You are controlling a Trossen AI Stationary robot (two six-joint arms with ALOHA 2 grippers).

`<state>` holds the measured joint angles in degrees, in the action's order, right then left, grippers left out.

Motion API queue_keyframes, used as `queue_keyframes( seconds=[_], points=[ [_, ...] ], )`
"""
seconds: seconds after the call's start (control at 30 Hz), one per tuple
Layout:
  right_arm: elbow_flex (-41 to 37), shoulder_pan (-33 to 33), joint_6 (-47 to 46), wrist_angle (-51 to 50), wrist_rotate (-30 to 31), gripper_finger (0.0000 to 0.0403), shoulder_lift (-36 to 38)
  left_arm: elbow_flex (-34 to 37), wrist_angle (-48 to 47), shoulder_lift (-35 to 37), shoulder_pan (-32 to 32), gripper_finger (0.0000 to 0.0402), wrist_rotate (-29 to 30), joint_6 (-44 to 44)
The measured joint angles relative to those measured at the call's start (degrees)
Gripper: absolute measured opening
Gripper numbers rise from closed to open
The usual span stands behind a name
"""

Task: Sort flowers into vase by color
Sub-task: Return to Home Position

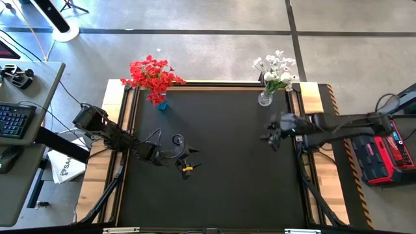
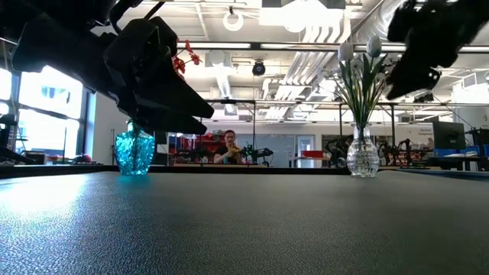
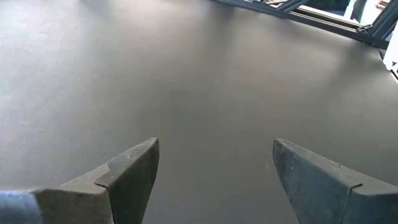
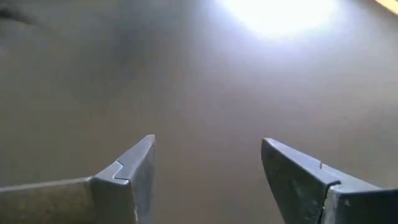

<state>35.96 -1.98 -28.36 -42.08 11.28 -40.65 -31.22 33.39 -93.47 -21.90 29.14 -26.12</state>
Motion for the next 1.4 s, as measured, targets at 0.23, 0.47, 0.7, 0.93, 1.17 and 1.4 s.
queue_keyframes(
  seconds=[0.23, 0.47, 0.7, 0.93, 1.17, 1.4],
  points=[
    [-20.83, -14.38, 12.69, 40.91, -9.08, 0.0207, 13.39, 0.0, -0.13, 0.0, -0.71, 0.03, 2.04, -0.28],
    [-29.42, -16.37, 20.15, 49.84, -10.71, 0.0171, 25.33, 0.0, 0.3, 0.0, -0.15, 0.03, 4.77, 0.61],
    [-33.7, -16.35, 21.45, 48.21, -13.12, 0.0136, 36.07, 0.35, 7.23, 1.09, -0.13, 0.0297, 6.72, 8.71],
    [-35.39, -16.35, 22.42, 45.57, -14.58, 0.0128, 40.55, 4.12, 7.91, 10.72, 3.28, 0.0272, 5.99, 15.04],
    [-35.39, -16.3, 20.58, 43.62, -7.01, 0.0129, 40.26, 16.04, 9.42, 28.63, 8.58, 0.025, -0.22, 17.97],
    [-35.36, -16.02, 19.41, 44.1, -1.76, 0.0129, 40.04, 22.38, -0.18, 48.56, 16.49, 0.0246, -8.24, 18.26]
  ],
)
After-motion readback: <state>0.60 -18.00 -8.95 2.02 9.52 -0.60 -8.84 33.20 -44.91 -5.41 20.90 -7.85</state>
